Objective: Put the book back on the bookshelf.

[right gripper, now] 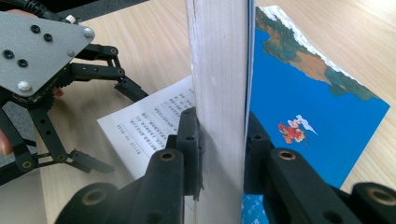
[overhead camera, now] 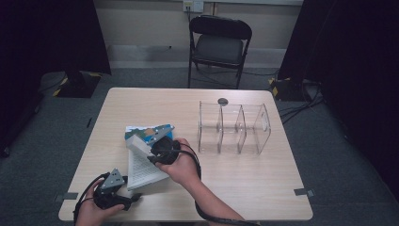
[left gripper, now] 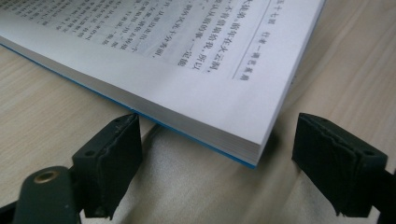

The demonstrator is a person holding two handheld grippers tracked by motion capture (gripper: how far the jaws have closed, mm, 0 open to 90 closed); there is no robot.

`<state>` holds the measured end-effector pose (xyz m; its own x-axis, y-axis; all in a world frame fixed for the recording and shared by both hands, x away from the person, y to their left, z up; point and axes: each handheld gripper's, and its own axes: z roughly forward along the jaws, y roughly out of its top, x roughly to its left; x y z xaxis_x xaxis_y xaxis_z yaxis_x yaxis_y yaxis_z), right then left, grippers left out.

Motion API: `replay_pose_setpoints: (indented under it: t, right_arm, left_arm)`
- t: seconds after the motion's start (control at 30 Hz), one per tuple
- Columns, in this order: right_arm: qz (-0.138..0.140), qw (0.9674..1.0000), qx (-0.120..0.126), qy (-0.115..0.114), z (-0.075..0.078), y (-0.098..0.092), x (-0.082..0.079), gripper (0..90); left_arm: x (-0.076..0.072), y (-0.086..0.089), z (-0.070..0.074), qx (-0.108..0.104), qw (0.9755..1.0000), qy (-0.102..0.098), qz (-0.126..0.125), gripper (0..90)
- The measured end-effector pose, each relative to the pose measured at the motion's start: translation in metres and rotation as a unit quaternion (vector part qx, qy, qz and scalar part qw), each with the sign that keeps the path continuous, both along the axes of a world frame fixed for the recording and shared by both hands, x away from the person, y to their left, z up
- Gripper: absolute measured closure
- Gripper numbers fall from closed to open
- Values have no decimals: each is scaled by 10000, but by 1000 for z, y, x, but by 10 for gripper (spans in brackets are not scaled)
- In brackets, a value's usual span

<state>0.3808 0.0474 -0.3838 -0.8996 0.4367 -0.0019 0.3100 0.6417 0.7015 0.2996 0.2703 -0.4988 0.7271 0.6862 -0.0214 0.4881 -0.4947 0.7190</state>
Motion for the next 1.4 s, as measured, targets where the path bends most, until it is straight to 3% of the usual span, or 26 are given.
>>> replay_pose_setpoints:
  t: [0.07, 0.17, 0.23, 0.4, 0.53, 0.57, 0.67, 0.87, 0.9, 1.07, 1.2, 1.27, 1.33, 1.4]
  right_arm:
    - [6, 10000, -28, 16, 2, 1, 2, 743]
    - [-31, 10000, -21, 37, 6, 2, 4, 743]
    - [-23, 10000, -12, 27, 8, 3, 4, 743]
    - [-41, 10000, -31, 27, 9, 4, 5, 743]
    - [-61, 10000, -29, 18, 10, 4, 4, 743]
    - [-73, 10000, -31, 9, 9, 4, 3, 743]
    - [-88, 10000, -16, -9, 8, 5, 2, 743]
    - [-97, 9999, -56, 17, 7, 5, -1, 743]
    - [-75, 9999, -78, 3, 7, 5, -2, 743]
    - [-33, 9999, -111, -27, 4, 4, -4, 743]
    - [-13, 9999, -150, -26, -1, 1, -8, 741]
    - [-33, 9999, -137, -13, -4, 1, -9, 741]
    - [-20, 9999, -139, -39, -7, 1, -11, 740]
    - [-16, 9999, -131, -15, -9, 0, -13, 740]
  left_arm:
    - [0, -1, 0, 35, 10000, -19, 51, 176]
    - [-2, 0, 4, 55, 10000, 2, 21, 305]
    - [-3, 0, 4, 97, 9999, -60, 72, 322]
    - [-3, -2, 4, 16, 9997, -3, 260, 356]
    - [-2, -1, 5, 26, 9993, -38, 360, 429]
    - [-1, 1, 4, -65, 9991, -7, 423, 453]
    - [-1, 2, 4, -212, 9985, 53, 510, 459]
    - [0, 2, 5, -293, 9979, 131, 563, 460]
    - [2, 3, 5, -424, 9971, 222, 596, 463]
    - [2, 0, 6, -361, 9972, 269, 589, 477]
    - [4, 2, 9, -176, 9983, 309, 457, 481]
    - [3, 1, 8, -261, 9977, 317, 539, 485]
    - [4, 2, 9, -111, 9983, 264, 514, 526]
    - [5, 4, 8, -257, 9977, 297, 557, 567]
